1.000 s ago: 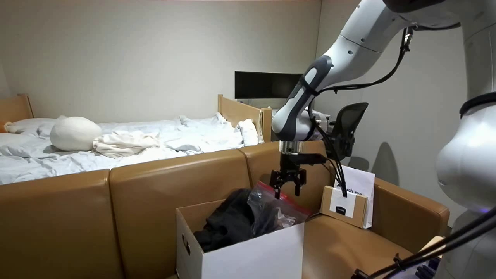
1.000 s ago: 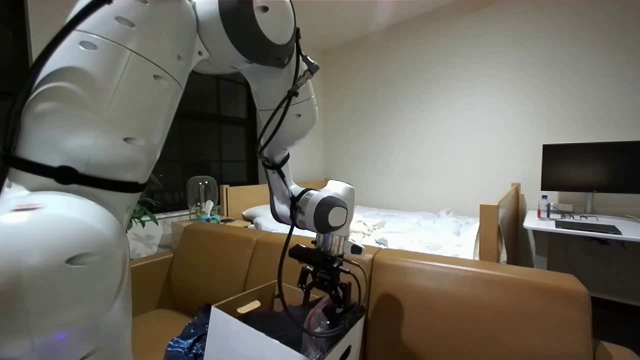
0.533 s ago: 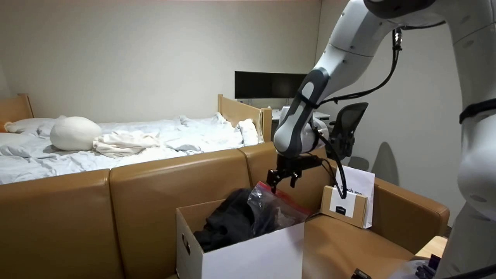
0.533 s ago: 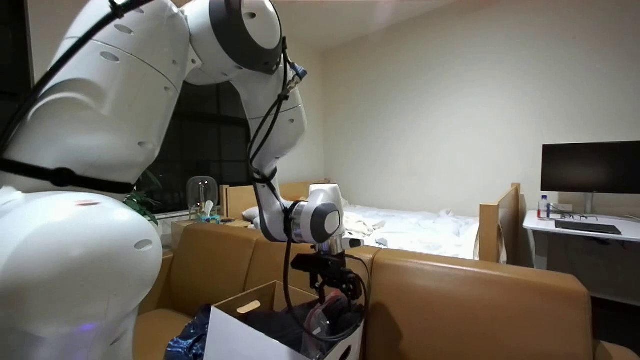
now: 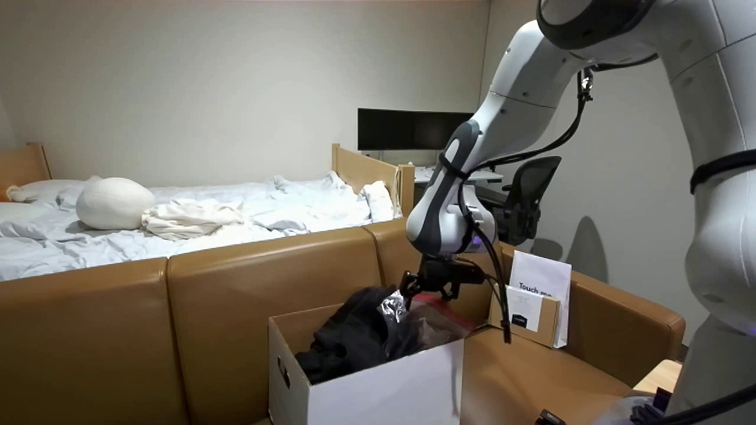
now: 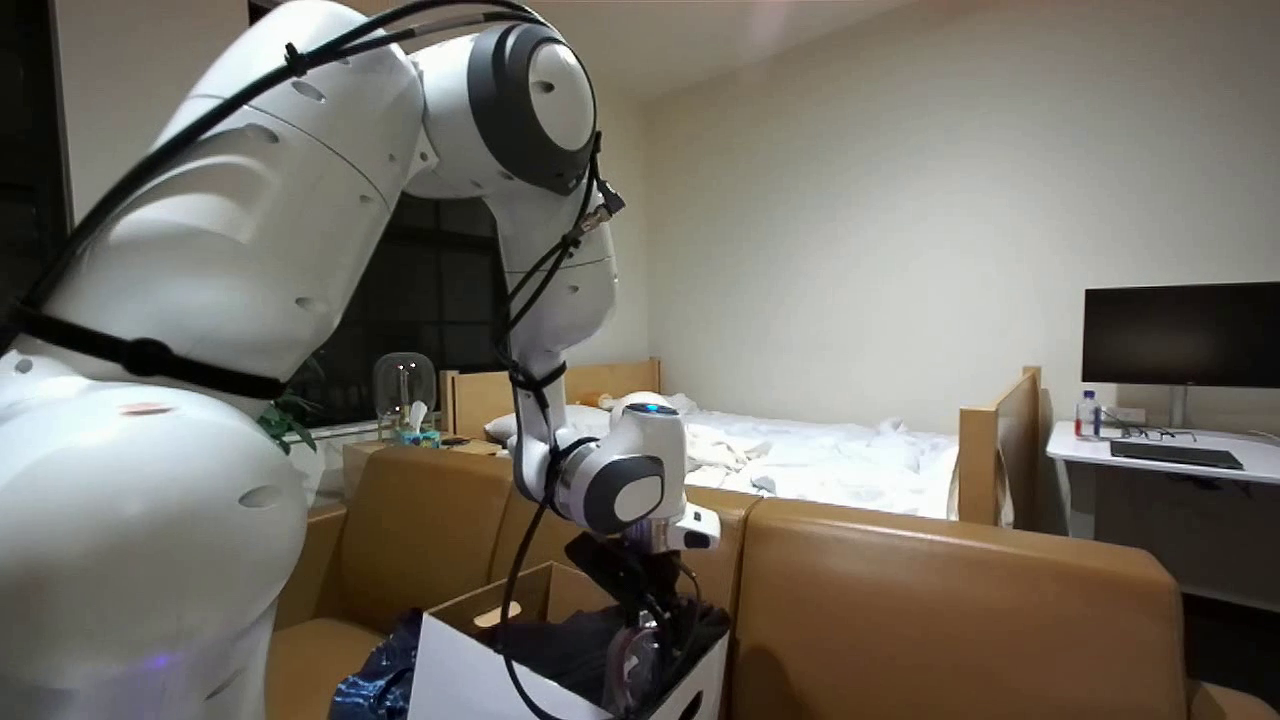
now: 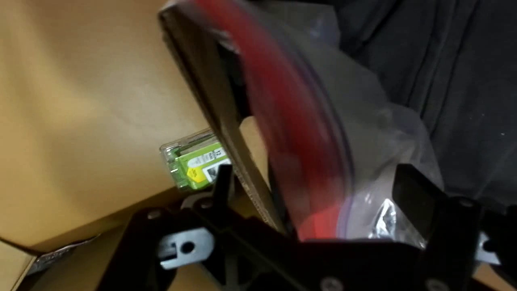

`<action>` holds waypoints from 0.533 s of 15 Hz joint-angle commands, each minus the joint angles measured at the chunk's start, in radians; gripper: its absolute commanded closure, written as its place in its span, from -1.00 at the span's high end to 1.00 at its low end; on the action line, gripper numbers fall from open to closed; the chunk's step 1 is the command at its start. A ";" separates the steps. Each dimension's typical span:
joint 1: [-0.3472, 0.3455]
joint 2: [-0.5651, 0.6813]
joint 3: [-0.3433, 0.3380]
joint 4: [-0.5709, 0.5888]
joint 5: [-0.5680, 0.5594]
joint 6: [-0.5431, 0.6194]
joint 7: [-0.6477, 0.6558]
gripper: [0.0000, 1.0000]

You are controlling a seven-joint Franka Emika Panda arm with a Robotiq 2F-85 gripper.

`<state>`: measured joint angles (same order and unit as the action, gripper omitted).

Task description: Move the packet from the box and put it on the sofa

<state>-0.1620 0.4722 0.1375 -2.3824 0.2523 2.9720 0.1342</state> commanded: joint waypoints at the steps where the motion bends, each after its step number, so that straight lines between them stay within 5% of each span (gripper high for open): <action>1: -0.191 0.028 0.233 0.031 0.206 0.060 -0.076 1.00; 2: -0.225 0.038 0.282 0.043 0.243 0.076 -0.092 1.00; 3: -0.257 0.051 0.323 0.052 0.269 0.084 -0.111 0.50; 8: -0.397 0.124 0.463 0.023 0.273 0.114 -0.140 -0.07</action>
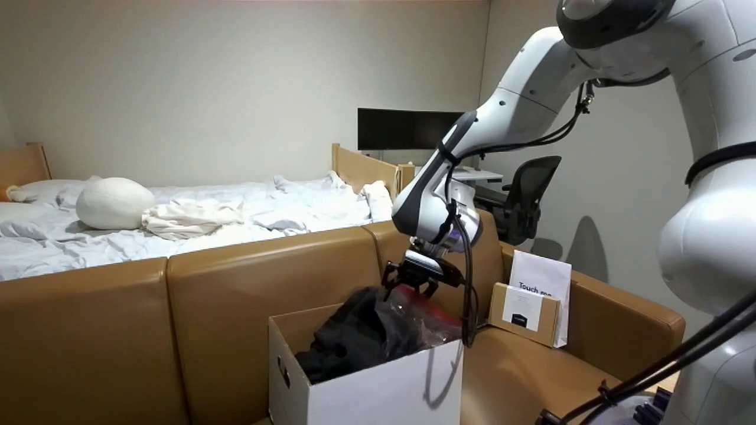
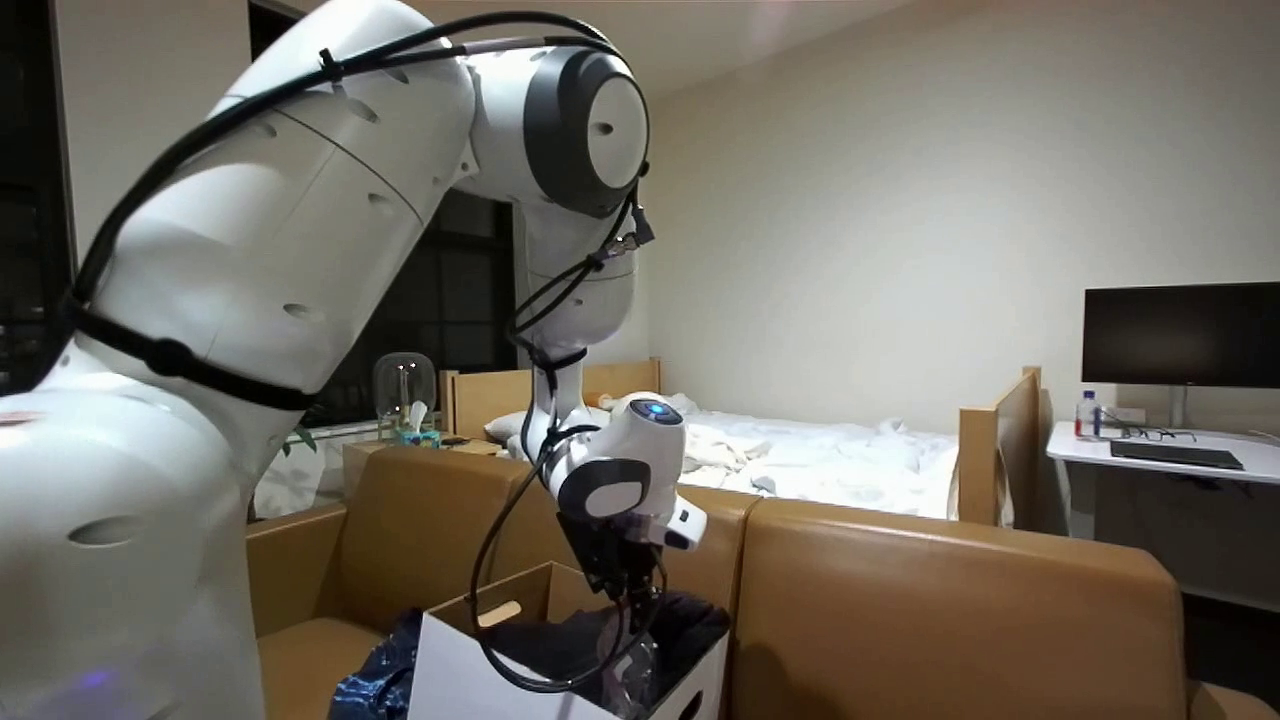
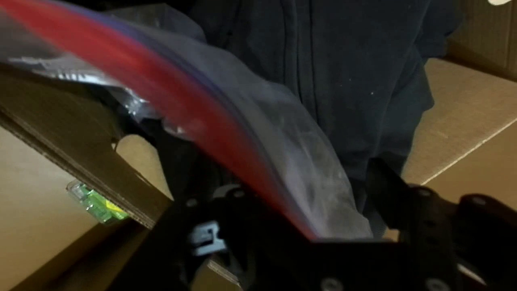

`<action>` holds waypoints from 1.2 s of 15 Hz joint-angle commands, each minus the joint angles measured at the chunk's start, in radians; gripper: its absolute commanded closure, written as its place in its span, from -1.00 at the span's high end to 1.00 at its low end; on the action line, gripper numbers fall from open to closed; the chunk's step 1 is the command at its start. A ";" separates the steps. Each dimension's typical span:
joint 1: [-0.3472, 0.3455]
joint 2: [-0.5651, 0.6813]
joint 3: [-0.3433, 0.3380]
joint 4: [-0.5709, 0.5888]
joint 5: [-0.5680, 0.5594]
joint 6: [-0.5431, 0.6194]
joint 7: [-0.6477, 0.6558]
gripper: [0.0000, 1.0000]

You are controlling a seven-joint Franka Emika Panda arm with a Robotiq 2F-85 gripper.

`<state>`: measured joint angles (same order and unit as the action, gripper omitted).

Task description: Move the packet from the box and put it on the sofa

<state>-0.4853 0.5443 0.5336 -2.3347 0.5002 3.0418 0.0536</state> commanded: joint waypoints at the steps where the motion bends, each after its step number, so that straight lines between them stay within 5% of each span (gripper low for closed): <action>1: -0.092 0.067 0.078 -0.033 0.015 0.036 -0.068 -0.19; 6: -0.144 0.117 0.095 -0.027 0.014 0.030 -0.101 -0.83; 11: -0.283 0.178 0.195 -0.013 0.001 0.089 -0.087 -0.93; 18: -0.703 0.427 0.526 -0.083 -0.048 0.205 -0.047 -0.88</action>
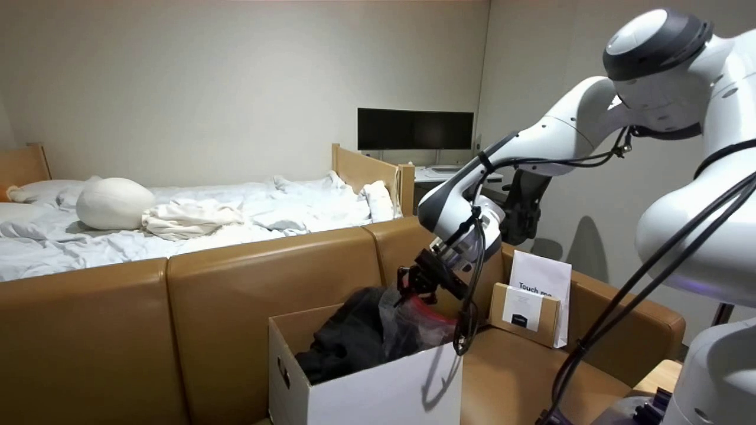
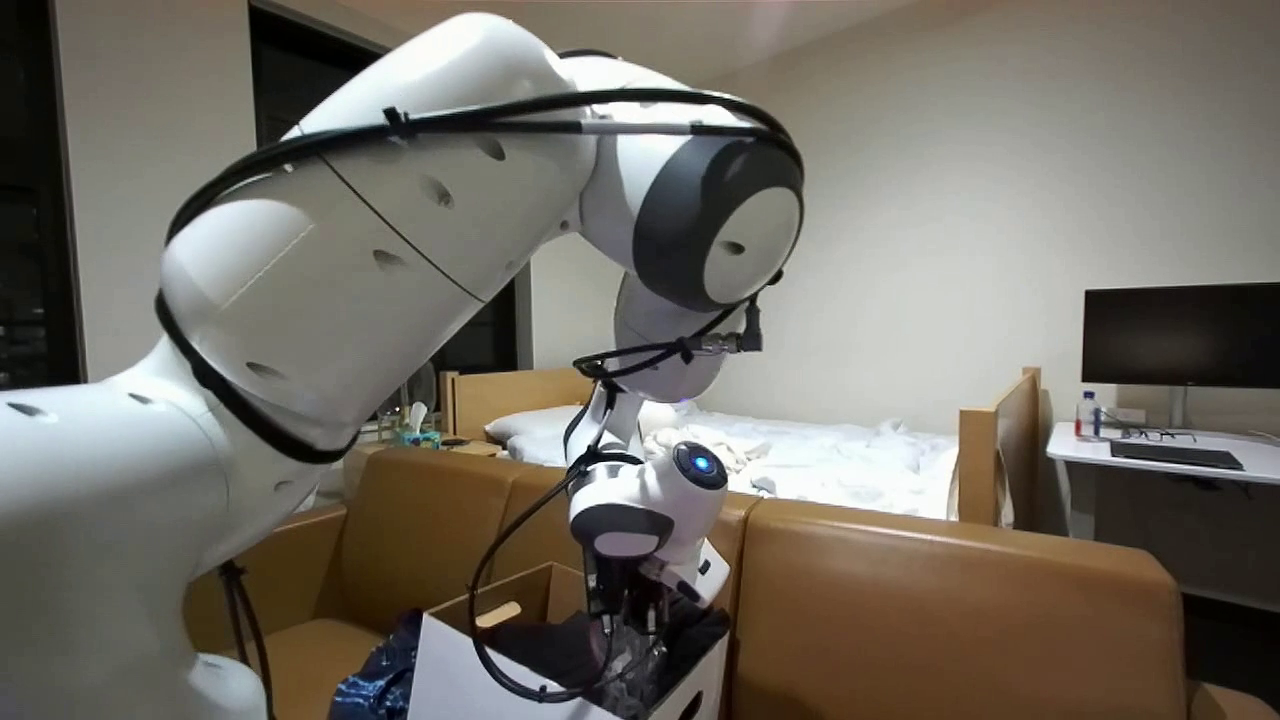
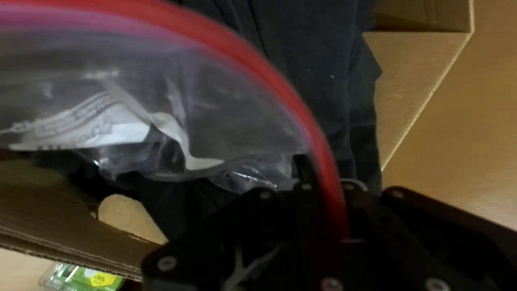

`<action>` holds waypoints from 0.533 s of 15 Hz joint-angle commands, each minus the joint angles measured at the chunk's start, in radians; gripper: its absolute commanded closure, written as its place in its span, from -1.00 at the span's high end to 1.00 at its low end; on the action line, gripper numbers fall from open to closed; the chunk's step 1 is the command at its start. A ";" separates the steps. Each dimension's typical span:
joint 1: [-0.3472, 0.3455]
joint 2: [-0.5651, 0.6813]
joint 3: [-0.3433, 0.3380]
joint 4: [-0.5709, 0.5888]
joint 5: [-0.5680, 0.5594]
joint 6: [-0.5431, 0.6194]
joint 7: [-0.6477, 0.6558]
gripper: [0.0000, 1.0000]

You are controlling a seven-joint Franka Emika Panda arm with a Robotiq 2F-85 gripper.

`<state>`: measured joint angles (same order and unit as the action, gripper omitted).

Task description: Move the packet from the box and put it on the sofa

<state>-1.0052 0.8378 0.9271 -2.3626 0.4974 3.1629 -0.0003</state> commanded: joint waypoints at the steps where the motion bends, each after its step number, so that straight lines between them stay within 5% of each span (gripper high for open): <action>1: -0.243 0.179 0.169 -0.076 -0.071 0.105 0.015 -0.86; 3: -0.381 0.221 0.250 -0.131 -0.049 0.105 -0.020 -0.89; 4: -0.440 0.260 0.268 -0.158 -0.136 0.113 0.050 -0.88; 8: -0.533 0.452 0.261 -0.179 -0.254 0.163 0.076 -0.88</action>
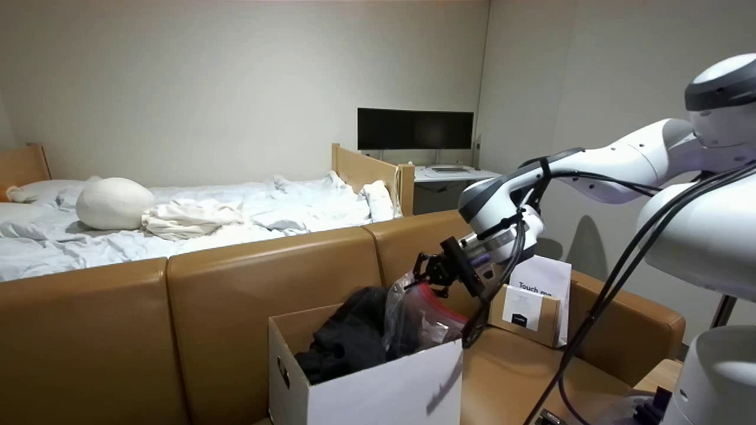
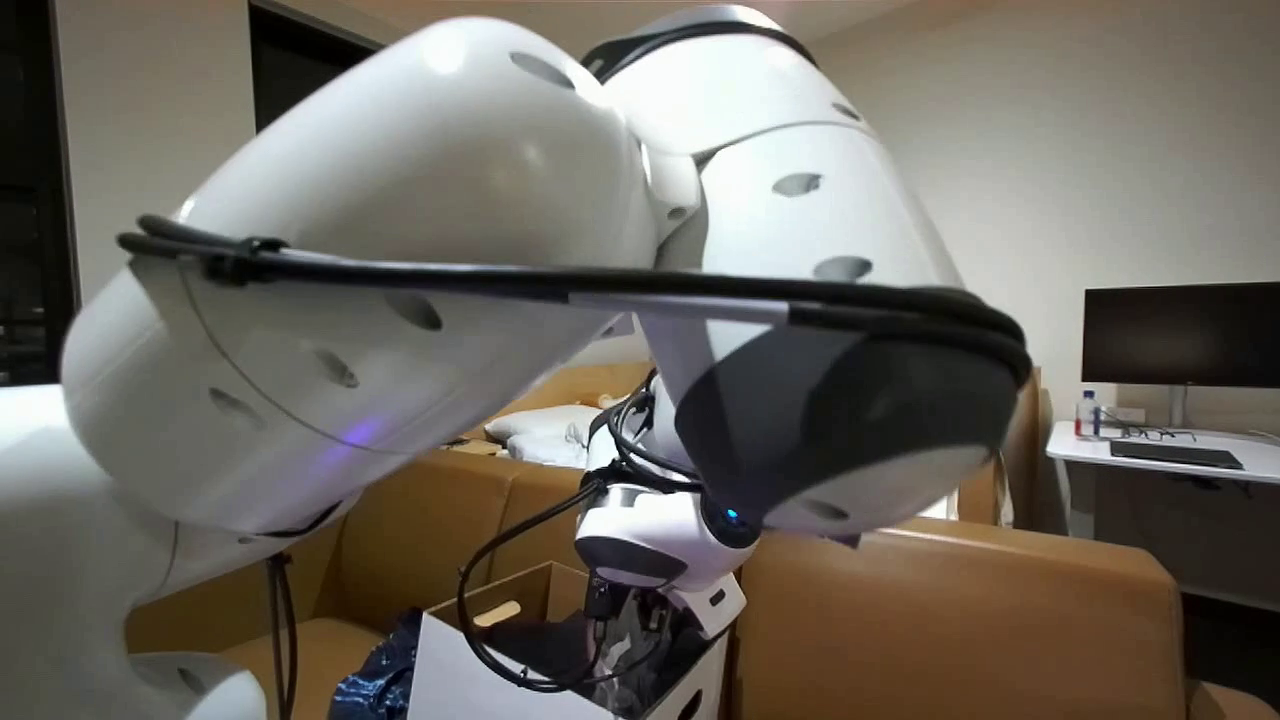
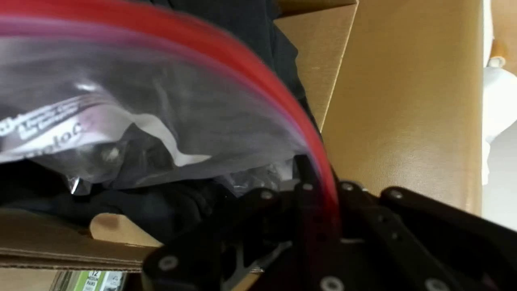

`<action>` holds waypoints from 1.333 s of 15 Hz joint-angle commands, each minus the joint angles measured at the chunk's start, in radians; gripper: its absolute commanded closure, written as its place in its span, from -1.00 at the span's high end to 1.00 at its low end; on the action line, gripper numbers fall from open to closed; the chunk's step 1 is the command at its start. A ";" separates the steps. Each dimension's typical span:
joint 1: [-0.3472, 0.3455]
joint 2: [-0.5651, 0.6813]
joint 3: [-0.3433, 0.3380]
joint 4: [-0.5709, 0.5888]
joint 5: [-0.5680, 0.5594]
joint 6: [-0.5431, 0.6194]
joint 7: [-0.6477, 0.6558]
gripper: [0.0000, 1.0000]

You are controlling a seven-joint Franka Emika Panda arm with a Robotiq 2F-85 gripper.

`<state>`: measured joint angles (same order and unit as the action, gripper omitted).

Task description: Move the packet from the box and put it on the sofa

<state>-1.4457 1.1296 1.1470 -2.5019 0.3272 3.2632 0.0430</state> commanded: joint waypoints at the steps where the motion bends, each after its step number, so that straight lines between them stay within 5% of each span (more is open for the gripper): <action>1: -0.077 0.215 0.034 -0.019 -0.113 0.075 0.038 -0.87; 8: 0.033 0.416 0.082 0.142 -0.307 0.000 0.023 -0.87; 14: 0.085 0.344 0.239 0.236 -0.292 -0.069 0.041 -0.87; 20: 0.168 0.316 0.205 0.345 -0.308 -0.060 -0.001 -0.90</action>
<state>-1.2972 1.4592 1.3703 -2.1844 0.0309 3.2092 0.0648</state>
